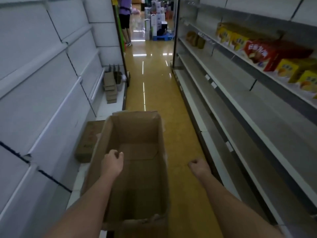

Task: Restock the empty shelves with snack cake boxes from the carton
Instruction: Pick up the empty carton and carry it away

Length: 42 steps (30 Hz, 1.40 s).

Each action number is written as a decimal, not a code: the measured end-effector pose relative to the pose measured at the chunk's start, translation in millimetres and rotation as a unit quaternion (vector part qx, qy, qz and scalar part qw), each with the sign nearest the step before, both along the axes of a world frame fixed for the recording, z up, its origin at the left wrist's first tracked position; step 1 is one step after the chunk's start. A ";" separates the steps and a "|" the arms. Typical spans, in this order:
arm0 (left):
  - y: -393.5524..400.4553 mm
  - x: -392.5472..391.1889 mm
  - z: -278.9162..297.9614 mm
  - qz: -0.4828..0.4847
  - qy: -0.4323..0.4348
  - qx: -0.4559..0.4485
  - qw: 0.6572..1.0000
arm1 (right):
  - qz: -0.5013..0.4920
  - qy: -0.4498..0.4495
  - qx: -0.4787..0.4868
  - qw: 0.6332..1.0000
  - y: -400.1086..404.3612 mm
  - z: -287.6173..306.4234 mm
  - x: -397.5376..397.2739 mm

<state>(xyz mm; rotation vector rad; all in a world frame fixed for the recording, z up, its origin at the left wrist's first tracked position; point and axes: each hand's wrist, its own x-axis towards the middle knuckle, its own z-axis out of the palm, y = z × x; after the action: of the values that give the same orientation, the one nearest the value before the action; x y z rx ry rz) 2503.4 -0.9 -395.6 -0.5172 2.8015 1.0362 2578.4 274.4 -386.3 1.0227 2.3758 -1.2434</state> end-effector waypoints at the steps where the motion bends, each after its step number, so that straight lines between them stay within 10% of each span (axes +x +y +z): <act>1: -19.6 -6.8 -5.2 0.001 -0.004 -0.014 1.000 | 0.004 -0.013 0.001 1.000 -14.8 -6.8 -9.5; 21: -139.6 -49.3 -110.2 -0.007 -0.171 0.061 0.983 | 0.116 -0.116 0.153 0.974 -89.2 -104.6 -59.8; 42: 1.9 -105.5 -80.1 -0.048 -0.118 -0.049 0.991 | 0.022 -0.081 0.228 0.970 -34.2 -69.3 -110.4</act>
<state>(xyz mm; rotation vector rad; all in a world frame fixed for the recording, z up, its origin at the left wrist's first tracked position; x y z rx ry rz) 2397.9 1.0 -475.7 -0.4746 2.6468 0.7672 2468.0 240.2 -455.7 1.1364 2.5915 -0.5774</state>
